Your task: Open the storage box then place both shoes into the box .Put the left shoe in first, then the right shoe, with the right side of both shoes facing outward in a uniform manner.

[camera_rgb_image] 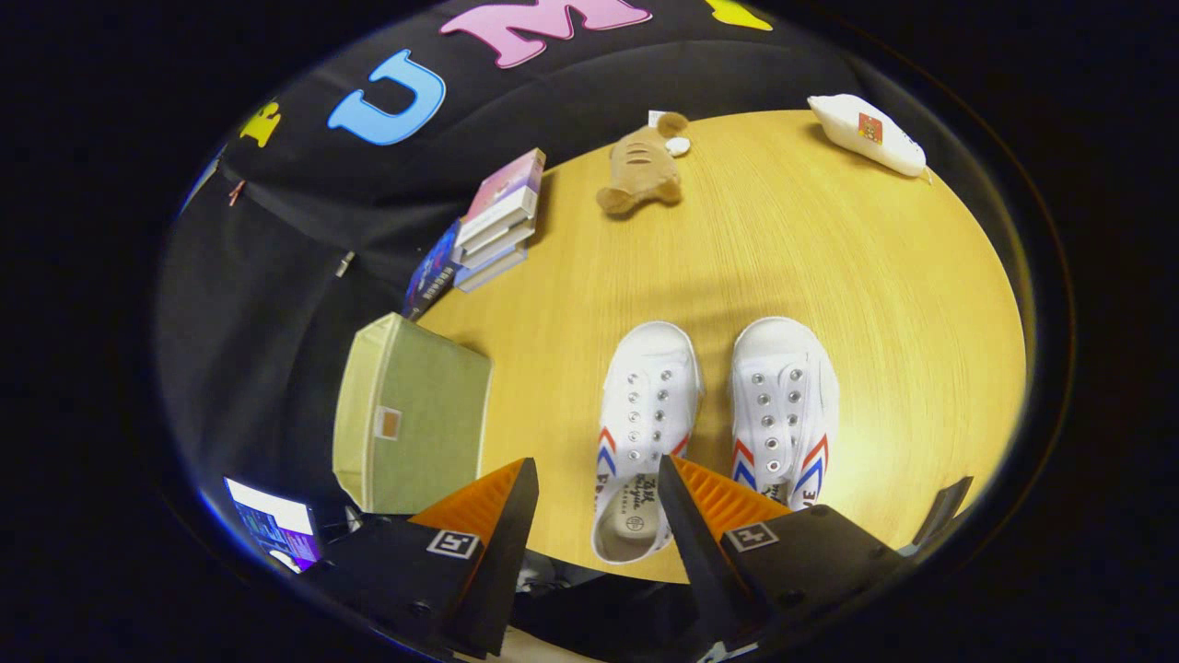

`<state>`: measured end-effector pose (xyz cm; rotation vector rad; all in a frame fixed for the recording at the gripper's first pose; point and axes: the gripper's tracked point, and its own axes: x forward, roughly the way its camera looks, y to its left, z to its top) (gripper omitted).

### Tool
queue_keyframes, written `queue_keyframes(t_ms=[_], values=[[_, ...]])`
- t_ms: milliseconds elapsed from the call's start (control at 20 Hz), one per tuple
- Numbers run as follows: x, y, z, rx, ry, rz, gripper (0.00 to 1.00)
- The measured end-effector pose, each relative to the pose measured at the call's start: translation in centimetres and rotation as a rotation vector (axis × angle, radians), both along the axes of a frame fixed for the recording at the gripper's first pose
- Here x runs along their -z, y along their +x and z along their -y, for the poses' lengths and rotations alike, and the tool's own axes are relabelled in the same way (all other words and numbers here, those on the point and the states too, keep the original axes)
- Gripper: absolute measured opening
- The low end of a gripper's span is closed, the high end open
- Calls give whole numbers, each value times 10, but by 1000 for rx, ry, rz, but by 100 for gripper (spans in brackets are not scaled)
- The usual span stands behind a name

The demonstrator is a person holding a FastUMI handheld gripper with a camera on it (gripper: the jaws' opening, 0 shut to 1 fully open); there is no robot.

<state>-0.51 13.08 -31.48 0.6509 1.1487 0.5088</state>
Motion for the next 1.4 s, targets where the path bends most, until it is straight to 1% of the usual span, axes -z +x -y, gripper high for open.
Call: queue_keyframes(t_ms=[100,250,300,450,600,700,800,850,1000,1150,1400], values=[[24,1,-1,-27,-67,-30,79],[48,8,-7,-55,-129,-53,79],[56,10,-10,-67,-152,-58,75],[81,14,-13,-87,-220,-81,75],[91,15,-25,-110,-223,-92,61],[98,11,-17,-135,-274,-106,46],[95,11,-15,-109,-271,-147,13],[93,10,-14,-97,-268,-158,9],[85,7,-16,-88,-257,-166,8],[64,0,-19,-83,-214,-196,8],[0,2,-37,-58,-51,-206,8]])
